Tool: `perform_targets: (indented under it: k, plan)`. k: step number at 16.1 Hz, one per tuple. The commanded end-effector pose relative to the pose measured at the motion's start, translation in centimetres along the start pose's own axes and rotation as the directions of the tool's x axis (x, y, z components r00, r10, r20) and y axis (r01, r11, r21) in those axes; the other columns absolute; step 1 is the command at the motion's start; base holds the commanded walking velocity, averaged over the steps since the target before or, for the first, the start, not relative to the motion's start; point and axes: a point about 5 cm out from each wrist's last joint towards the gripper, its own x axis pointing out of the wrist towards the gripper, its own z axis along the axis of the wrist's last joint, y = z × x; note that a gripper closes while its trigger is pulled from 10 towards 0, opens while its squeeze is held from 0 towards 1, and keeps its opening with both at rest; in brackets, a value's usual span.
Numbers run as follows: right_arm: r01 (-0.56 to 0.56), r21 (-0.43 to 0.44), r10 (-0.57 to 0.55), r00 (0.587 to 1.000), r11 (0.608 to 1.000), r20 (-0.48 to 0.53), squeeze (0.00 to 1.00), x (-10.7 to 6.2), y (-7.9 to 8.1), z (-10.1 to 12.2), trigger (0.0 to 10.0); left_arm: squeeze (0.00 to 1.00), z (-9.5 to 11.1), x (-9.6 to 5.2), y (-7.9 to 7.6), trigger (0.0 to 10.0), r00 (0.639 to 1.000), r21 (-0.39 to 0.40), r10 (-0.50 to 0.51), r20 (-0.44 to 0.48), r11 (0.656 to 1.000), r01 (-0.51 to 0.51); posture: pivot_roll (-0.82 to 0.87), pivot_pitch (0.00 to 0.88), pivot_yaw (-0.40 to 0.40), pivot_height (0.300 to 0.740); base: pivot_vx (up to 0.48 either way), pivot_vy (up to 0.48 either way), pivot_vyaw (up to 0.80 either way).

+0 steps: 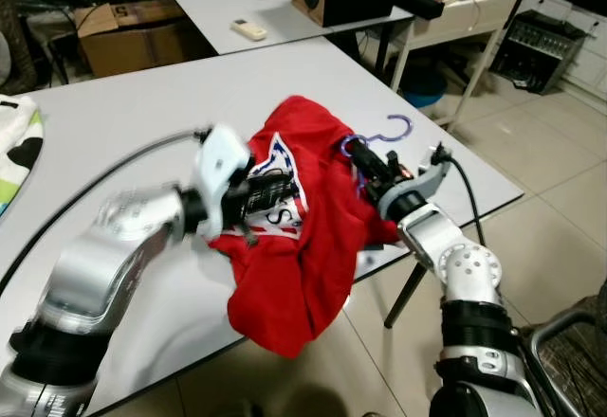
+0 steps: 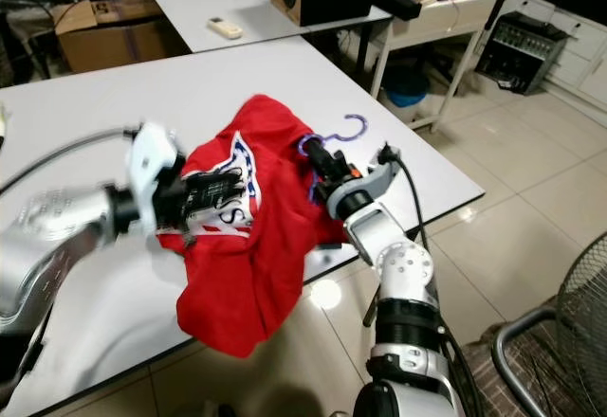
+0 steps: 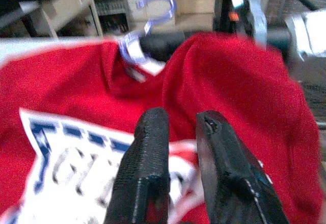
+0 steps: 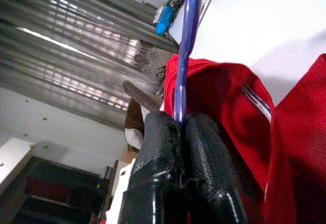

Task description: Hang hanger

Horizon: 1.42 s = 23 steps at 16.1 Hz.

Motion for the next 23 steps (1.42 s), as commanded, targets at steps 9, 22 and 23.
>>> perform_targets:
  k: [9,22,23]
  plan:
    - [-0.052,-0.162,0.05,0.999,0.985,-0.018,0.0,-3.3,1.6,1.3,10.0,0.0,-6.0,-4.2,1.0,10.0,0.888,-0.22,0.458,-0.045,0.862,-0.456,-0.02,0.0,-0.032,0.74,0.0,0.0,0.27]
    - [-0.079,-0.382,0.014,0.985,0.921,-0.171,0.0,-8.6,1.6,1.1,10.0,0.0,-6.0,-3.9,-1.4,10.0,0.767,-0.343,0.641,0.019,0.725,-0.597,-0.02,0.0,-0.07,0.74,0.0,0.0,0.8]
    - [-0.067,-0.386,0.004,0.987,0.92,-0.162,0.0,-8.8,1.5,1.1,10.0,0.0,-5.6,-4.1,-0.8,10.0,0.704,-0.352,0.705,0.089,0.683,-0.64,-0.02,0.0,-0.057,0.74,0.0,0.0,0.8]
